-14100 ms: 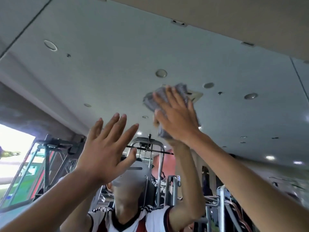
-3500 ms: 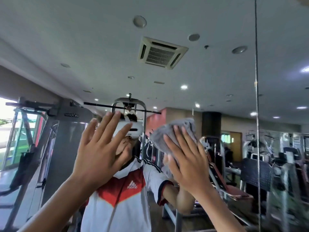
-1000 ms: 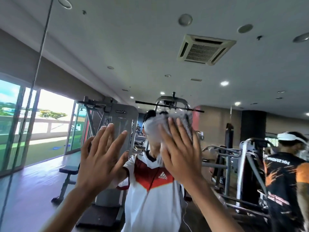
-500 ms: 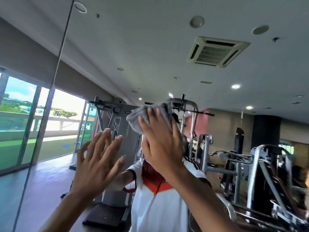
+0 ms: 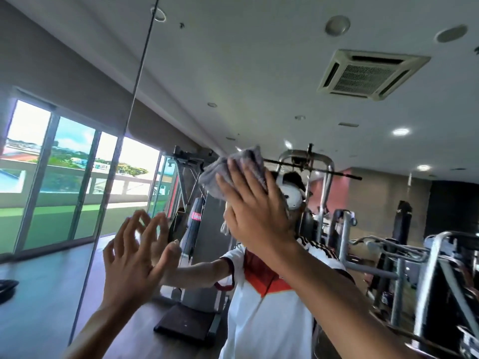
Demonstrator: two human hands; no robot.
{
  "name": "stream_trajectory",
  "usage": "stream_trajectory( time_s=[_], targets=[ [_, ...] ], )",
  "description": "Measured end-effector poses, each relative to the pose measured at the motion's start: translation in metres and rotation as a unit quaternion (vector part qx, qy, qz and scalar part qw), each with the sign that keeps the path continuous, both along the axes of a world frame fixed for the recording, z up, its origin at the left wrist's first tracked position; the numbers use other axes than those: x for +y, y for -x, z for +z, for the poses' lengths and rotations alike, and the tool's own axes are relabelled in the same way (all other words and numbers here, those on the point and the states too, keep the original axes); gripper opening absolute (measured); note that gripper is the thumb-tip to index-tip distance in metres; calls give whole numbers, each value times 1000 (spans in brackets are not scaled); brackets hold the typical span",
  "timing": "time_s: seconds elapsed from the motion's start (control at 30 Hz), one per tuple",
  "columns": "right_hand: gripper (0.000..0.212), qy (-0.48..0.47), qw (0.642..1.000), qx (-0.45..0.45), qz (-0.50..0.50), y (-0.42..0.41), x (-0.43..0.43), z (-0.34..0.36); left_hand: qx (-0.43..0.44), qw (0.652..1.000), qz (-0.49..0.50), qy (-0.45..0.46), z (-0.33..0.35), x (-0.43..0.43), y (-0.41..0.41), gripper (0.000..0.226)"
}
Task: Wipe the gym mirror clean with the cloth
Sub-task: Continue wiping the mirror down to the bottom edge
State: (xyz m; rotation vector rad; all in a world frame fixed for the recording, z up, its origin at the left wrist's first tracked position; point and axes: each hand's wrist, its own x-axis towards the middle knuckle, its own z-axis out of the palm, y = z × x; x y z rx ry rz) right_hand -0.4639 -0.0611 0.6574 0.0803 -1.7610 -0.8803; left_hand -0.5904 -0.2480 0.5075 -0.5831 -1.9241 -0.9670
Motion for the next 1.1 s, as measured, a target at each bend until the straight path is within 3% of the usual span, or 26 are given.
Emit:
stream_trajectory(
  time_s=[0.07, 0.13, 0.3, 0.43, 0.53, 0.6, 0.67, 0.8, 0.93, 1.1],
  targets=[
    [58, -87, 991, -102, -3, -11, 8, -24, -26, 999, -3, -23, -6, -10, 4, 72],
    [55, -103, 986, -132, 22, -20, 23, -9, -37, 999, -4, -28, -10, -19, 7, 69],
    [54, 10, 999, -19, 25, 12, -3, 64, -95, 993, 30, -70, -8, -35, 16, 67],
    [60, 52, 998, -3, 24, 51, -60, 48, -114, 988, 27, -104, -14, -30, 14, 72],
    [60, -52, 990, -134, -16, 62, -85, 2, -124, 982, 19, -140, -15, -19, 13, 75],
    [56, -165, 952, -252, -49, 53, -81, -13, -126, 981, 8, -147, -14, -10, 14, 82],
    [53, -201, 928, -309, -45, 44, -72, 6, -126, 982, 10, -140, -19, -6, 17, 86],
    [55, -82, 974, -208, -19, 60, -77, 75, -121, 985, 19, -118, -26, -5, 22, 82],
    [64, 12, 995, -94, 11, 92, -115, 62, -118, 986, 22, -115, -25, -8, 23, 79],
    [62, -134, 956, -258, -43, 99, -137, -27, -112, 986, 27, -121, -31, -6, 27, 90]
  ],
)
